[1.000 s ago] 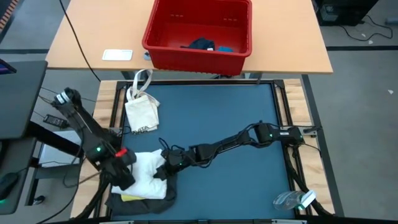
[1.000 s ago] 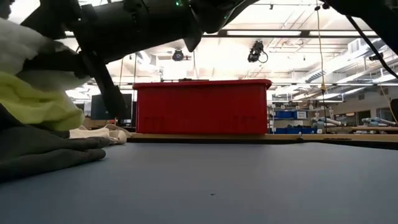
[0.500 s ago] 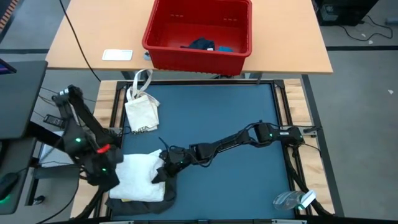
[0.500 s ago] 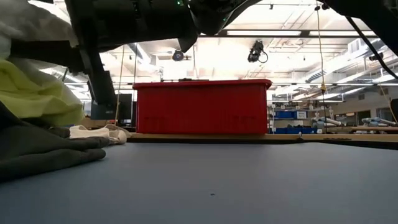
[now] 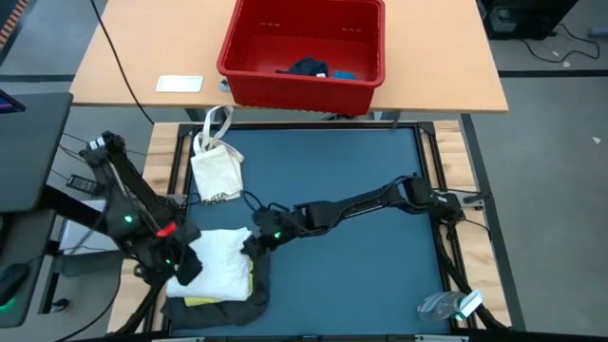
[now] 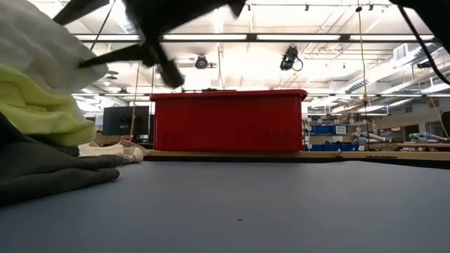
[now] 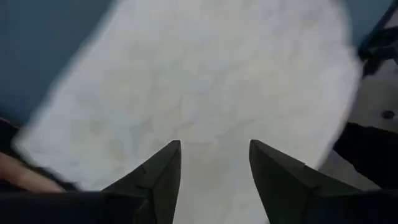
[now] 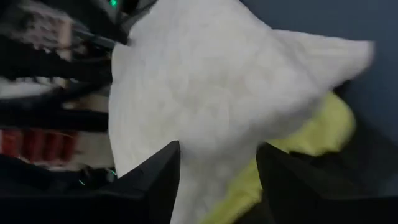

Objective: Fold laundry
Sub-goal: Stack the white blouse on top of the yellow shirt, then remove the black shorts from the bin

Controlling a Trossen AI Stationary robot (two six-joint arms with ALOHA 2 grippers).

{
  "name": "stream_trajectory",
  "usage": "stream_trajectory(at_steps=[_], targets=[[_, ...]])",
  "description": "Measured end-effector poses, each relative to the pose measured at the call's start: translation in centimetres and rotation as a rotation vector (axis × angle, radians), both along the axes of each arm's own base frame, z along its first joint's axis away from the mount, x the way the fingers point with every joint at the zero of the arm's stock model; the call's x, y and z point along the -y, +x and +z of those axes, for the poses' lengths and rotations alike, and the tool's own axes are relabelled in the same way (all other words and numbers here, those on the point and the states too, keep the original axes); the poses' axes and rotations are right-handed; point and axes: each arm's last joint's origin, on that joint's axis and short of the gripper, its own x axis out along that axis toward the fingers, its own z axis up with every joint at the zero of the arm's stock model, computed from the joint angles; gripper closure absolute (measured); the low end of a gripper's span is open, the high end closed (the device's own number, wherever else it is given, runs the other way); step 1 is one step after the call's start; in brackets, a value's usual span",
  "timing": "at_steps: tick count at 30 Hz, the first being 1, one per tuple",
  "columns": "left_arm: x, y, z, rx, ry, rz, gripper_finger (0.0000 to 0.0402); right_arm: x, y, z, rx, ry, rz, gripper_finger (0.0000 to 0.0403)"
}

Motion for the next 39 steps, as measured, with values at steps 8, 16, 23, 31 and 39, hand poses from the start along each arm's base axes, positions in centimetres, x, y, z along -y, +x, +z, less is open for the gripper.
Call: stream_trajectory(at_steps=[8, 16, 23, 31, 39], targets=[[2.4, 1.3, -7.9, 0.058, -0.301, 0.070, 0.0209, 2.4, -4.3, 5.1, -0.151, -0.318, 0.009, 0.0188], [2.0, 1.7, -7.6, 0.035, -0.348, 0.194, 0.0210, 7.9, -8.1, 9.4, -0.234, -0.542, 0.141, 0.0188], [0.5, 2.4, -0.7, 0.035, -0.305, 0.316, 0.0210, 14.6, -11.6, 13.8, -0.148, -0.639, 0.189, 0.0188], [-2.1, 3.1, 3.7, 0.081, -0.260, 0.446, 0.0210, 21.7, -15.8, 16.2, -0.177, -0.783, 0.149, 0.0188], [-6.6, 6.1, 3.9, 0.167, -0.104, 0.543, 0.0210, 29.3, -18.7, 17.4, -0.168, -0.888, -0.076, 0.0188]])
